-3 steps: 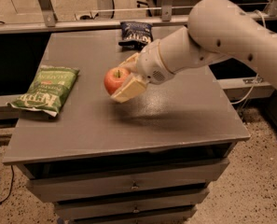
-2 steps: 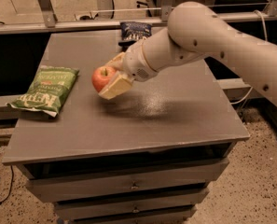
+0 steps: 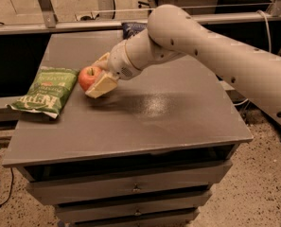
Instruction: Move apple near green jalapeno chip bag
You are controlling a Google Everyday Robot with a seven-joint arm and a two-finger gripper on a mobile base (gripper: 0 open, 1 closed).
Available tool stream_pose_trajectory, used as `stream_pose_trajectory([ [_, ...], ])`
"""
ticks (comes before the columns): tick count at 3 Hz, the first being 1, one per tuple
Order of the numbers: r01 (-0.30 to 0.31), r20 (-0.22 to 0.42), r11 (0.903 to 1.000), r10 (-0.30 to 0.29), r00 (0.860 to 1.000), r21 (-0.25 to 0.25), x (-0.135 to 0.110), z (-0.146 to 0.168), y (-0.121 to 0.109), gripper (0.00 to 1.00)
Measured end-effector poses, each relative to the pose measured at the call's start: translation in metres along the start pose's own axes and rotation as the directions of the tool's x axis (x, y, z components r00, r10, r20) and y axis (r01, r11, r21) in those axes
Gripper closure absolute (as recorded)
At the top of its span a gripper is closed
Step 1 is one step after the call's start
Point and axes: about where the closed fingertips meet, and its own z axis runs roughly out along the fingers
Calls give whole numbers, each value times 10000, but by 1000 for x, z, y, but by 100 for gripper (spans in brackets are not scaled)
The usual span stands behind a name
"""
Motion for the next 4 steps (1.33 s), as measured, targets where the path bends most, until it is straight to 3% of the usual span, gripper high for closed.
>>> stream_pose_trajectory([
  [2, -127, 115, 9989, 133, 9998, -442, -7, 33, -2, 65],
  [4, -154, 237, 9969, 173, 9996, -772, -13, 48, 2, 18],
])
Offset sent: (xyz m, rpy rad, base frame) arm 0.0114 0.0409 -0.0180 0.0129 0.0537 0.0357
